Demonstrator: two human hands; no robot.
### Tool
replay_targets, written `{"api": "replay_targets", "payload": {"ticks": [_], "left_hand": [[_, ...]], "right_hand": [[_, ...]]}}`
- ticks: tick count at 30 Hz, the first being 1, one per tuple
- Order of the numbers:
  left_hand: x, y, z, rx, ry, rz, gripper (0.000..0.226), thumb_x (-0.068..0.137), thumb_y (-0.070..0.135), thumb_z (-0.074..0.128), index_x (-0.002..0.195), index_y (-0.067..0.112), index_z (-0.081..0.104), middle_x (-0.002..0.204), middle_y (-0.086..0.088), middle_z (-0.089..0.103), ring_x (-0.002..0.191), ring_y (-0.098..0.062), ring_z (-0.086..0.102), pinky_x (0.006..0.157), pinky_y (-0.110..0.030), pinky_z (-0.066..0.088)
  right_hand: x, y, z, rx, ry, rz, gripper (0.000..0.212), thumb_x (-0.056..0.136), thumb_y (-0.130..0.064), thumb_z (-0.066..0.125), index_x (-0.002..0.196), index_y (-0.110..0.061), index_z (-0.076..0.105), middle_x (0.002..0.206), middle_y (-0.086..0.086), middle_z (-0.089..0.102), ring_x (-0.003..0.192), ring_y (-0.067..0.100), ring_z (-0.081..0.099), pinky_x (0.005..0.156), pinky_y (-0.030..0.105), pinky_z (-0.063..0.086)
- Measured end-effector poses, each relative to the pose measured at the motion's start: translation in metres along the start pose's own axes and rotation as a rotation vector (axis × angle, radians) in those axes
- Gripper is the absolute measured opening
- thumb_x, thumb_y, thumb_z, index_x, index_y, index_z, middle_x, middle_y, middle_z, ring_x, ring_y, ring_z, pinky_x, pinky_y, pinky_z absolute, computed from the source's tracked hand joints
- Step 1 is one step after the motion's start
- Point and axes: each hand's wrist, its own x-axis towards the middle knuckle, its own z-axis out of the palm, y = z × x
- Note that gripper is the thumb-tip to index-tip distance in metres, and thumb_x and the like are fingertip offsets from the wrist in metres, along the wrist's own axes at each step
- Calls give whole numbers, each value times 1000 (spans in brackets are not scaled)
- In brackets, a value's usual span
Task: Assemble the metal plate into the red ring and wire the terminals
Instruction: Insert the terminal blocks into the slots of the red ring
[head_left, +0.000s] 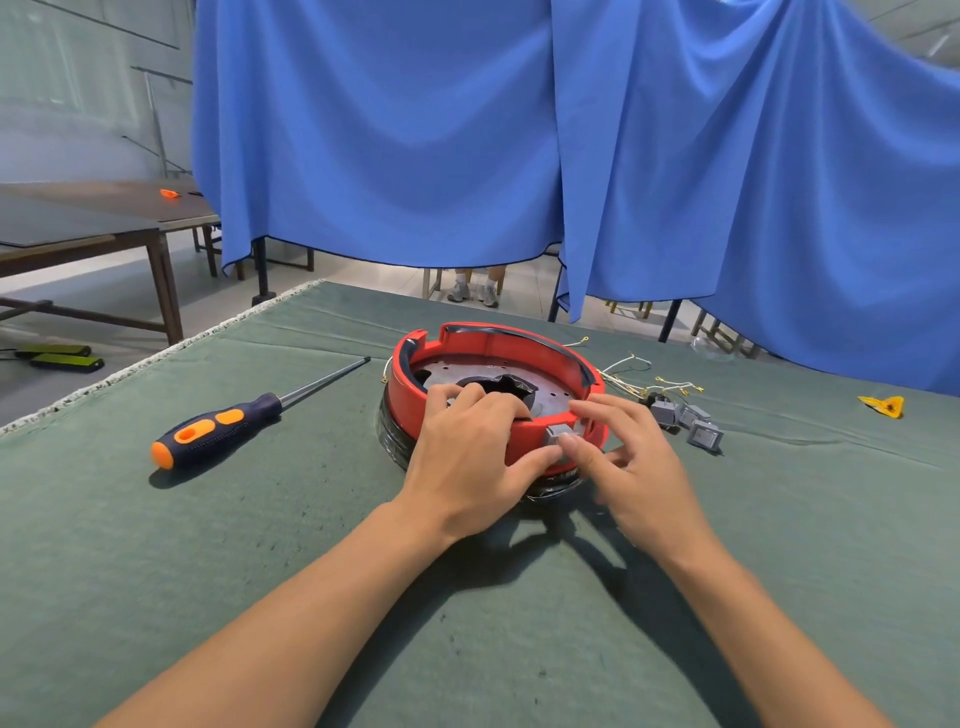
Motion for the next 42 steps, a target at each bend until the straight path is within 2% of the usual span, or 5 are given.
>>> {"api": "replay_targets", "payload": {"ticks": [7, 18, 23, 31, 42], "left_hand": [[0, 0, -2, -2, -26, -8, 34, 81, 47, 56, 87, 14, 67, 81, 2, 67, 78, -21, 58, 87, -36, 31], [0, 0, -2, 18, -26, -4, 33, 79, 47, 60, 86, 15, 66, 78, 2, 66, 76, -21, 57, 84, -35, 31], [1, 1, -2, -6, -24, -18, 30, 77, 45, 62, 84, 16, 66, 77, 3, 65, 75, -20, 57, 83, -32, 29], [3, -3, -2, -64, -21, -35, 33, 78, 50, 56, 86, 19, 66, 79, 5, 63, 75, -12, 43, 81, -26, 24], [6, -8, -5, -113, -102, -39, 34, 78, 52, 51, 88, 22, 63, 79, 7, 60, 79, -14, 48, 80, -24, 21]], "right_hand": [[2, 7, -3, -1, -51, -24, 23, 91, -33, 57, 113, -43, 59, 120, -33, 44, 78, 16, 59, 81, 50, 52], [6, 13, 1, 31, -36, -53, 18, 94, -32, 54, 107, -45, 58, 115, -29, 43, 94, -2, 52, 89, 39, 48], [6, 17, -3, 108, -109, 5, 45, 88, -8, 55, 113, -46, 58, 123, -40, 41, 91, 15, 59, 89, 45, 49], [9, 17, -6, 30, -92, -77, 37, 76, -33, 75, 108, -43, 59, 120, -23, 47, 69, 6, 55, 74, 31, 51], [9, 15, -6, 63, -57, -51, 46, 58, -65, 65, 97, -41, 60, 105, -31, 52, 63, 1, 48, 69, 25, 43]]}}
